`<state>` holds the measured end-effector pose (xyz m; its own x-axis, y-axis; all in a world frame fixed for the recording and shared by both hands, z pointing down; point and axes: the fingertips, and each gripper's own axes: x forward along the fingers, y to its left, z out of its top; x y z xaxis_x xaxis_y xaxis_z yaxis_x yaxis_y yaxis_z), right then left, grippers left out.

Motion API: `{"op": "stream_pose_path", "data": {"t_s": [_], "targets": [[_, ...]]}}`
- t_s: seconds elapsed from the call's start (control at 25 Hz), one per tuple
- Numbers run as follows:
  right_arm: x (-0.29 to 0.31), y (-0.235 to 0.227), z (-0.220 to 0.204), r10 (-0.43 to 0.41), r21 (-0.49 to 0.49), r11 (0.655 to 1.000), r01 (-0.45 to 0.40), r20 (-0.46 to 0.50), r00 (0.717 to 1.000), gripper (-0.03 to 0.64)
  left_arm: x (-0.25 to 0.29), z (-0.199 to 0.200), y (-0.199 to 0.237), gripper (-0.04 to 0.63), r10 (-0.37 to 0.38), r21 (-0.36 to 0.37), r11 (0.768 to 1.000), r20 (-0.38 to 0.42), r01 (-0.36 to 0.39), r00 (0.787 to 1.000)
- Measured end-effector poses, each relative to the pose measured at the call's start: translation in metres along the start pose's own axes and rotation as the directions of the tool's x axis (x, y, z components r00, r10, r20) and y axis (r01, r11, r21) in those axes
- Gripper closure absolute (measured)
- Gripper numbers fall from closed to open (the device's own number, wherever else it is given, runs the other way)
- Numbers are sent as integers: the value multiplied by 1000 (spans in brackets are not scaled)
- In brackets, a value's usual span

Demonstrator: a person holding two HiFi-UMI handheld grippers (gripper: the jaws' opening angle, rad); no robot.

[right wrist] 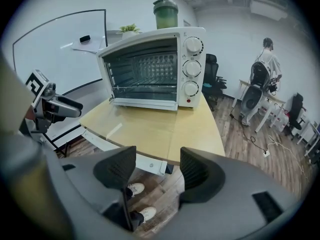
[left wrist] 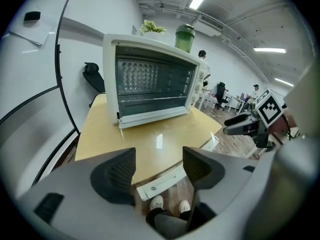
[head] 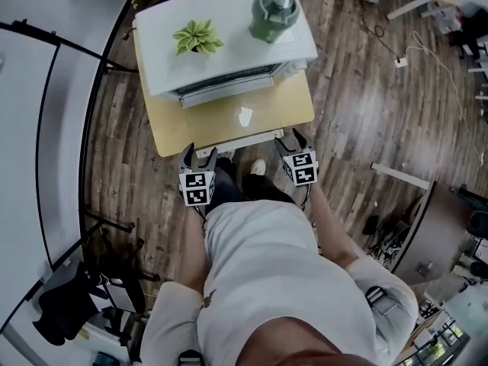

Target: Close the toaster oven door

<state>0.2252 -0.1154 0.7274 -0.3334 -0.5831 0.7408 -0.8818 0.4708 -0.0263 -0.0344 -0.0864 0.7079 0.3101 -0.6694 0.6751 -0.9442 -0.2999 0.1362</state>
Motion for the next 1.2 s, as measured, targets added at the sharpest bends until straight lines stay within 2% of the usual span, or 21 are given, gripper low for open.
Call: {"op": "stream_pose_path", "data": {"t_s": [0.36, 0.52, 0.68, 0.96, 1.2], "targets": [[20, 1, -20, 47, 8, 999, -46, -54, 997, 327, 13, -46, 13, 285, 44, -98, 994, -81, -51, 996], [29, 3, -27, 66, 34, 997, -64, -74, 995, 325, 20, -63, 15, 268, 22, -182, 982, -115, -43, 993], [37, 6, -31, 80, 61, 995, -75, -86, 993, 321, 26, -73, 17, 258, 6, -227, 973, -130, -35, 992], [48, 8, -35, 112, 171, 981, -96, -87, 990, 293, 37, -83, 21, 252, -26, -321, 947, -140, -20, 990], [58, 13, -35, 127, 208, 973, -105, -97, 987, 307, 44, -88, 21, 278, -42, -337, 941, -161, -14, 986]]}}
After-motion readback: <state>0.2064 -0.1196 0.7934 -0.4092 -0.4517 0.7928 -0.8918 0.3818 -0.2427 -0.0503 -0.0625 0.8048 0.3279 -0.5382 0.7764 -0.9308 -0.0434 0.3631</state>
